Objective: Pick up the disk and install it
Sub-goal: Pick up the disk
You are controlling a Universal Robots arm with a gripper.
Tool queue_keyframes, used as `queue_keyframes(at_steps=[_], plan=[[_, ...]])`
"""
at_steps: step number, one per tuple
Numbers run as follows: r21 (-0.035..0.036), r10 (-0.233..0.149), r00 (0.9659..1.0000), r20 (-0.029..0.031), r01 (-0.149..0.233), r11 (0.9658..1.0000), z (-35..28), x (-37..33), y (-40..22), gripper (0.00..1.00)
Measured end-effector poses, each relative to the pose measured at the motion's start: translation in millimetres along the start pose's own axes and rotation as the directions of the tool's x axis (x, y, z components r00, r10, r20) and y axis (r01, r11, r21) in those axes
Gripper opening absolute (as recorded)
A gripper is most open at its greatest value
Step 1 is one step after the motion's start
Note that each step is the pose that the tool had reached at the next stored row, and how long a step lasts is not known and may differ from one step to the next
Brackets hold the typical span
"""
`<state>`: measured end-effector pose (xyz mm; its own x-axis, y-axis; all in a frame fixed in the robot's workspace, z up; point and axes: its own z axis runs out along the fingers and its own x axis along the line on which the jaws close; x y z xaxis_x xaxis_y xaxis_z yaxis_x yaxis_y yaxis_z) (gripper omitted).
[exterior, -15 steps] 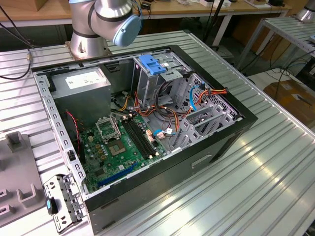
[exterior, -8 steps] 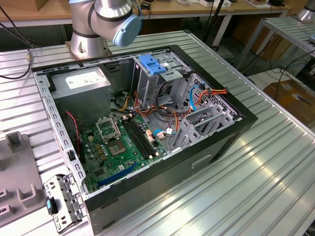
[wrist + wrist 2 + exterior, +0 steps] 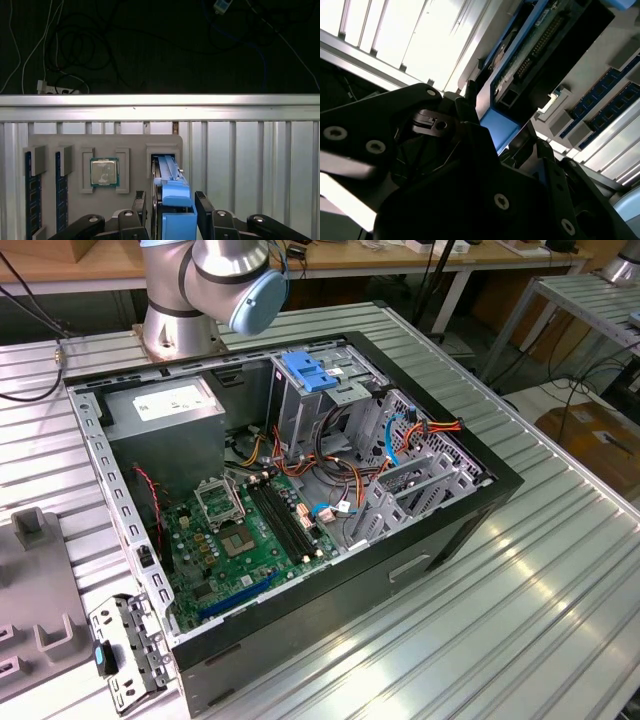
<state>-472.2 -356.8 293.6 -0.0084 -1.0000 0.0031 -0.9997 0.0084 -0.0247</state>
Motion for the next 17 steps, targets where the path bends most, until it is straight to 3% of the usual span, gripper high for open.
queue_keyframes(at_steps=[17], plan=[[-0.0006, 0.000, 1.0000, 0.0005, 0.000, 1.0000, 0.4, 0.4, 0.0, 0.50]])
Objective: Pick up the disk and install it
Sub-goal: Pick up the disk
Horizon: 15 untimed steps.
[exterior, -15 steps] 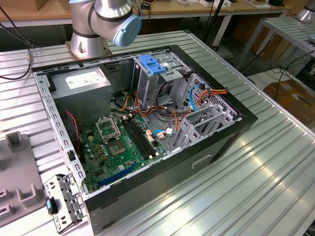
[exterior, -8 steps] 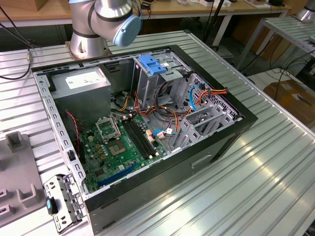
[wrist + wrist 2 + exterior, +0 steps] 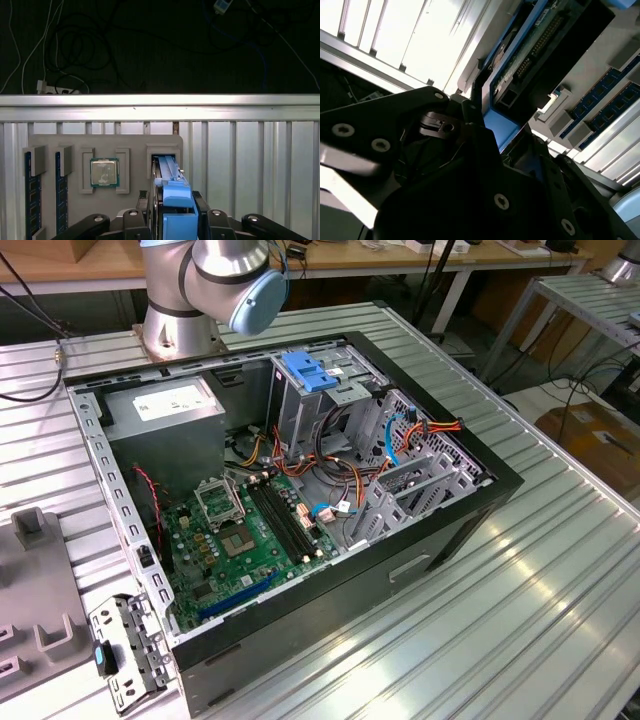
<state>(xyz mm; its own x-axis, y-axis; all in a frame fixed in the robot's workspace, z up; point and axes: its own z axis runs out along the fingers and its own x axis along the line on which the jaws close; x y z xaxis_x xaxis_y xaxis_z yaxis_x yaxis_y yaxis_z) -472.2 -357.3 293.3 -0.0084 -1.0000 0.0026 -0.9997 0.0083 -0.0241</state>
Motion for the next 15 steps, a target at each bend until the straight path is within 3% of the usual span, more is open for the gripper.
queue_keyframes(at_steps=[1, 6, 7, 15], plan=[[0.0001, 0.000, 1.0000, 0.0001, 0.000, 1.0000, 0.0, 0.0, 0.0, 0.42], [0.0000, 0.000, 1.0000, 0.0004, 0.000, 1.0000, 0.0, 0.0, 0.0, 0.41], [0.0000, 0.000, 1.0000, 0.0005, 0.000, 1.0000, 0.0, 0.0, 0.0, 0.37], [0.0000, 0.000, 1.0000, 0.0018, 0.000, 1.0000, 0.2, 0.0, 0.0, 0.37]])
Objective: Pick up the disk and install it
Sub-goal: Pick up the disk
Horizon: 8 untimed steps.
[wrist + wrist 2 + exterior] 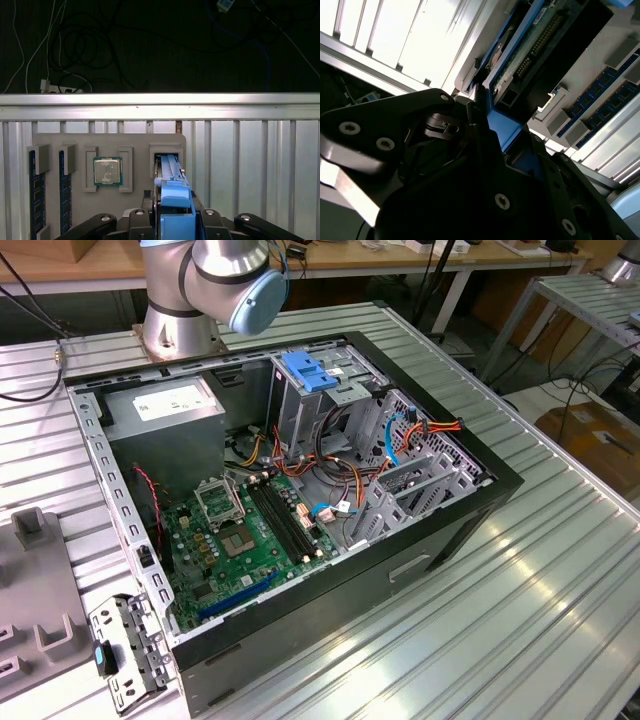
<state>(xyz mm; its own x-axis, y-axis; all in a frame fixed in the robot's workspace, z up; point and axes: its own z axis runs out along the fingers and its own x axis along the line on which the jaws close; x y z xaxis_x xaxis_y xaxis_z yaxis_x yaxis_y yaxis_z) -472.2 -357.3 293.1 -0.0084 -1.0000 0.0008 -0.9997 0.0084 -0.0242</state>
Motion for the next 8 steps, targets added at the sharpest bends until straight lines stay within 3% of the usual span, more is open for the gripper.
queue_keyframes(at_steps=[8], plan=[[0.0000, 0.000, 1.0000, 0.0000, 0.000, 1.0000, 0.2, 0.0, 0.0, 0.37]])
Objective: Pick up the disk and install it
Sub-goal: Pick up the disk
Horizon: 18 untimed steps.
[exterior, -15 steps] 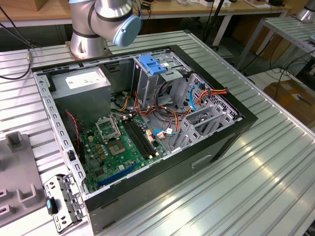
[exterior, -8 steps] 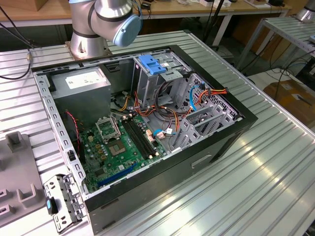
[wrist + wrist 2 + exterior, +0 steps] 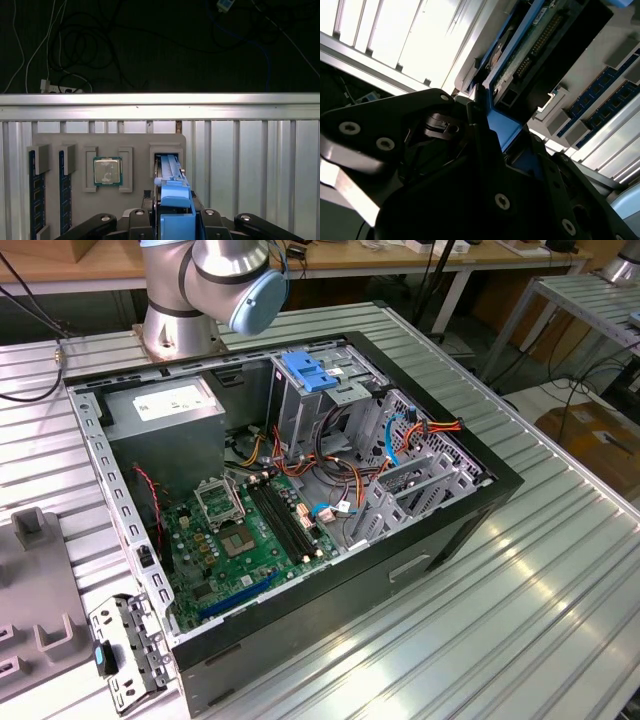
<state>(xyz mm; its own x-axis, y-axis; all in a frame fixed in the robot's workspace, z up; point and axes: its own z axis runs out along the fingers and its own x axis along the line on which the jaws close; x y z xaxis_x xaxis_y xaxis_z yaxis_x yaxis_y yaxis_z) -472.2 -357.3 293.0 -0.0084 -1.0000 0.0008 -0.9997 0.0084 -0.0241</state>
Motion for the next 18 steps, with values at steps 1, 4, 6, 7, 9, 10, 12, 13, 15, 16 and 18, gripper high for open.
queue_keyframes(at_steps=[1, 4, 6, 7, 9, 10, 12, 13, 15, 16, 18], plan=[[0.0000, 0.000, 1.0000, 0.0000, 0.000, 1.0000, 0.2, 0.0, 0.0, 0.37], [0.0001, 0.000, 1.0000, 0.0000, 0.000, 1.0000, 0.3, 0.0, 0.0, 0.37], [0.0001, 0.000, 1.0000, 0.0000, 0.000, 1.0000, 0.3, 0.0, 0.0, 0.37], [0.0000, 0.000, 1.0000, 0.0000, 0.000, 1.0000, 0.4, 0.0, 0.0, 0.37], [0.0000, 0.000, 1.0000, 0.0002, 0.000, 1.0000, 0.4, 0.0, 0.0, 0.37], [0.0001, 0.000, 1.0000, 0.0002, 0.000, 1.0000, 0.5, 0.0, 0.0, 0.37], [0.0001, 0.000, 1.0000, 0.0002, 0.000, 1.0000, 0.5, 0.0, 0.0, 0.37], [0.0000, 0.000, 1.0000, 0.0002, 0.000, 1.0000, 0.4, 0.0, 0.0, 0.37], [0.0000, 0.000, 1.0000, 0.0003, 0.000, 1.0000, 0.4, 0.0, 0.0, 0.37], [0.0001, 0.000, 1.0000, 0.0003, 0.000, 1.0000, 0.4, 0.0, 0.0, 0.37], [0.0003, 0.000, 1.0000, 0.0004, 0.000, 1.0000, 0.4, 0.0, 0.0, 0.37]])
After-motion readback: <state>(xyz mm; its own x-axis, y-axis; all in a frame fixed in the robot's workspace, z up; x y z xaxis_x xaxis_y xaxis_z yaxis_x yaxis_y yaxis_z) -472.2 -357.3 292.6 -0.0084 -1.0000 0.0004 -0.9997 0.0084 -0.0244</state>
